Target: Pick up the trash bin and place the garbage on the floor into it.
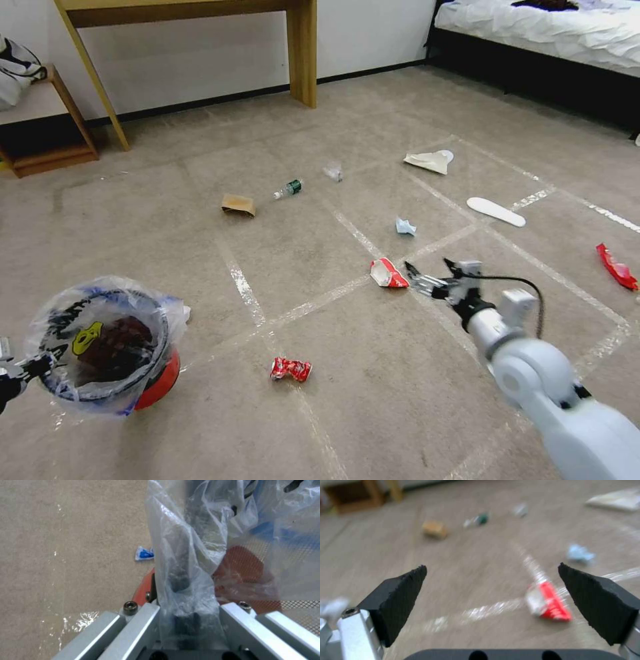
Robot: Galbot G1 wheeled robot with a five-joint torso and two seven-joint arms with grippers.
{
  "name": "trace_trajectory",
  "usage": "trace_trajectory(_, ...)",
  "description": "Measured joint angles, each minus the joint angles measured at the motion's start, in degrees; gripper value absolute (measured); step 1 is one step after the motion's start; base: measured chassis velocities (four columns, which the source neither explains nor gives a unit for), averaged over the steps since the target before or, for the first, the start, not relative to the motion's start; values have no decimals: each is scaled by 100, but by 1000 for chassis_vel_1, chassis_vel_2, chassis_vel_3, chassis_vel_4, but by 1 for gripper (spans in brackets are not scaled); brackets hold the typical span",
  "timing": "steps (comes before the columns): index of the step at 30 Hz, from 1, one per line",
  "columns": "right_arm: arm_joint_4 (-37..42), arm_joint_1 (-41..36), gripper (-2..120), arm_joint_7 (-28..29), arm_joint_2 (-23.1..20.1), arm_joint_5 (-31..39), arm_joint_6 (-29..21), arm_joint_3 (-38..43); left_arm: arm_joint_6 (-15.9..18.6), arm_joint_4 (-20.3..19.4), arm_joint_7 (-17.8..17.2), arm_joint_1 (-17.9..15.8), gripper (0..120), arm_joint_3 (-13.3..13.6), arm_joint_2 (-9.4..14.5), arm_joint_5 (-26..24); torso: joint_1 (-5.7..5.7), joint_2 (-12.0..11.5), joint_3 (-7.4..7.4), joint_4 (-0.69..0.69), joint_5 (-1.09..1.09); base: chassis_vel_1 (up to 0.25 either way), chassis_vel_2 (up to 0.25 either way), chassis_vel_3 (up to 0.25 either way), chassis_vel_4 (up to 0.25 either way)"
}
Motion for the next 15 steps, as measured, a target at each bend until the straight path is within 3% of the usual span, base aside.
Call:
trace_trajectory(3, -617, 947, 100, -244, -179, -221, 28, -1637, 0, -3, -17, 55, 1, -97, -48, 5, 0, 0, 0, -4, 0, 0, 0, 0, 0)
trace_trajectory(6, -821, 1331, 100, -388, -179, -318, 41, -2160, 0, -3, -20, 77, 1, -137, -64, 5, 0, 0, 0, -3, 0, 0, 0, 0, 0)
trace_trajectory(8, -1289, 2206, 100, -740, -79, -614, 116, -3185, 0, -4, -17, 135, 1, -222, -110, 4, 0, 0, -1, 0, -2, 0, 0, 0, 0)
trace_trajectory(12, -1825, 2970, 100, -1215, 118, -933, 212, -4228, 0, -39, -12, 210, 1, -333, -175, 1, 0, 0, 0, 2, -2, 0, 0, 0, 0)
trace_trajectory(15, -1985, 3184, 100, -1467, 167, -1061, 229, -4548, 0, -55, -8, 234, 1, -374, -197, -5, 1, 0, 0, 0, -1, 0, 0, 0, 0)
